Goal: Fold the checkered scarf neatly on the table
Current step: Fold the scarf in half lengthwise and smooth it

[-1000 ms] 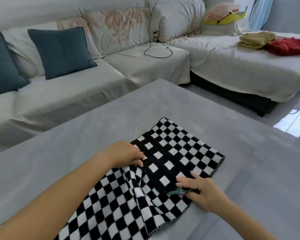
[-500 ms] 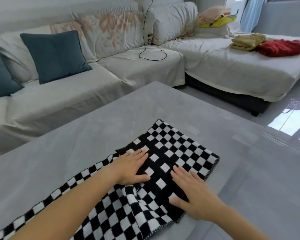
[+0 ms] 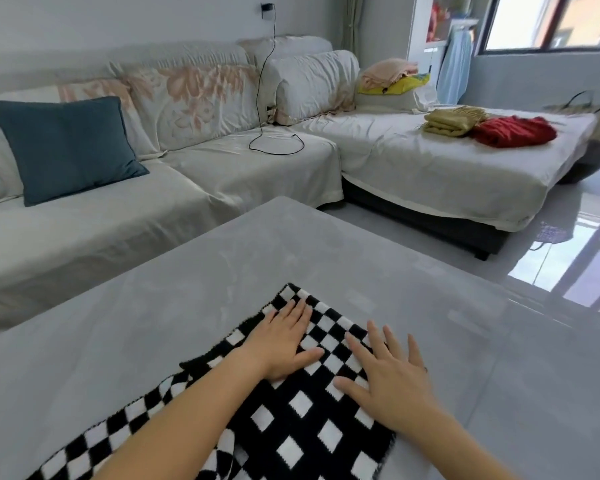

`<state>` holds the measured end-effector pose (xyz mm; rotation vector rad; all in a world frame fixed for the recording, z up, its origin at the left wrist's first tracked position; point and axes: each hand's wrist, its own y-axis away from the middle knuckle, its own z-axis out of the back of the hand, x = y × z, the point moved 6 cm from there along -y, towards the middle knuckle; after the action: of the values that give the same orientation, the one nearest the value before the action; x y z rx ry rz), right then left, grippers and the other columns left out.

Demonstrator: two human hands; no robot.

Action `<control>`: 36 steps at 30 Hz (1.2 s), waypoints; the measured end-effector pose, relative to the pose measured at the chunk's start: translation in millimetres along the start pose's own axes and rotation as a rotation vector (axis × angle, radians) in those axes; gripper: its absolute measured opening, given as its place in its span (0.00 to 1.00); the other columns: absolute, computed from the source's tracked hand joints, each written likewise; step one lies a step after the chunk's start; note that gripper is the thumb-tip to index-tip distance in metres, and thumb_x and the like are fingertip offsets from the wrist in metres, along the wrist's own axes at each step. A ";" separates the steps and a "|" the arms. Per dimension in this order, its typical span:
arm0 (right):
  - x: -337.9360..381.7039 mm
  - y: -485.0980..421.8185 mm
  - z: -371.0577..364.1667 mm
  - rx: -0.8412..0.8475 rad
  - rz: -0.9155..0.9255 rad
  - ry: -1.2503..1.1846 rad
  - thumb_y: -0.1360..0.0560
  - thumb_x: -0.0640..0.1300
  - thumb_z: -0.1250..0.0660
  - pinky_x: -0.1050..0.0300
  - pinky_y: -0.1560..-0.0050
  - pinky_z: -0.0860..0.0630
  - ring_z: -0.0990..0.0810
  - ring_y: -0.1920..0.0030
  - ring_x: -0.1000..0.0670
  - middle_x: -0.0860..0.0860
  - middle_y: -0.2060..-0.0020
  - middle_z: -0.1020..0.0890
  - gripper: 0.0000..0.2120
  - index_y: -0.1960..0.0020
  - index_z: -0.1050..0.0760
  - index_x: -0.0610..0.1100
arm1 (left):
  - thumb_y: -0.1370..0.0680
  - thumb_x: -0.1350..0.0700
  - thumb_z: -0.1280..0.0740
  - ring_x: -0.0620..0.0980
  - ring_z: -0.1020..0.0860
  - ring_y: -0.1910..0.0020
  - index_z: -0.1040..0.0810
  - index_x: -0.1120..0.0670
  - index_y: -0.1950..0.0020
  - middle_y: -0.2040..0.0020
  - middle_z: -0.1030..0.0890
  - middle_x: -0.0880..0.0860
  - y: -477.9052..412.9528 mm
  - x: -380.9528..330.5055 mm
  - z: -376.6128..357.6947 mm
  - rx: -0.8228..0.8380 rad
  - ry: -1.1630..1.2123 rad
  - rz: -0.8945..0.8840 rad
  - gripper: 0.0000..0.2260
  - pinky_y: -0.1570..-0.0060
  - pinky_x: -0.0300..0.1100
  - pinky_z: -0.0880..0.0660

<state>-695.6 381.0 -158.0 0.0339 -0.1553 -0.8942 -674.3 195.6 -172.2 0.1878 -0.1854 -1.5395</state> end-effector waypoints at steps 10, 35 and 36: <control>14.3 -41.5 5.4 -0.150 0.214 -0.109 0.35 0.75 0.71 0.47 0.30 0.68 0.51 0.25 0.51 0.52 0.24 0.50 0.47 0.24 0.52 0.51 | 0.30 0.27 0.63 0.44 0.67 0.26 0.64 0.52 0.24 0.23 0.64 0.49 -19.4 -3.2 -1.2 -0.055 0.059 -0.003 0.42 0.25 0.47 0.61; -54.5 -73.7 19.5 -0.425 -0.119 -0.197 0.22 0.57 0.43 0.55 0.53 0.32 0.23 0.61 0.48 0.53 0.59 0.23 0.17 0.54 0.23 0.46 | 0.27 0.32 0.65 0.43 0.67 0.26 0.65 0.52 0.24 0.24 0.66 0.48 -35.5 -18.6 14.5 -0.137 0.045 0.032 0.38 0.26 0.47 0.63; -68.1 -77.9 21.7 -0.431 -0.145 -0.190 0.22 0.57 0.43 0.55 0.55 0.32 0.24 0.62 0.48 0.53 0.59 0.23 0.17 0.54 0.23 0.46 | 0.27 0.32 0.65 0.44 0.67 0.26 0.65 0.53 0.24 0.23 0.65 0.49 -42.9 -26.2 17.9 -0.140 0.052 0.038 0.38 0.26 0.48 0.62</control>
<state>-801.0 386.0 -152.1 -0.4462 -0.1355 -1.0599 -720.9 220.7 -165.0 0.1128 -0.0397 -1.5023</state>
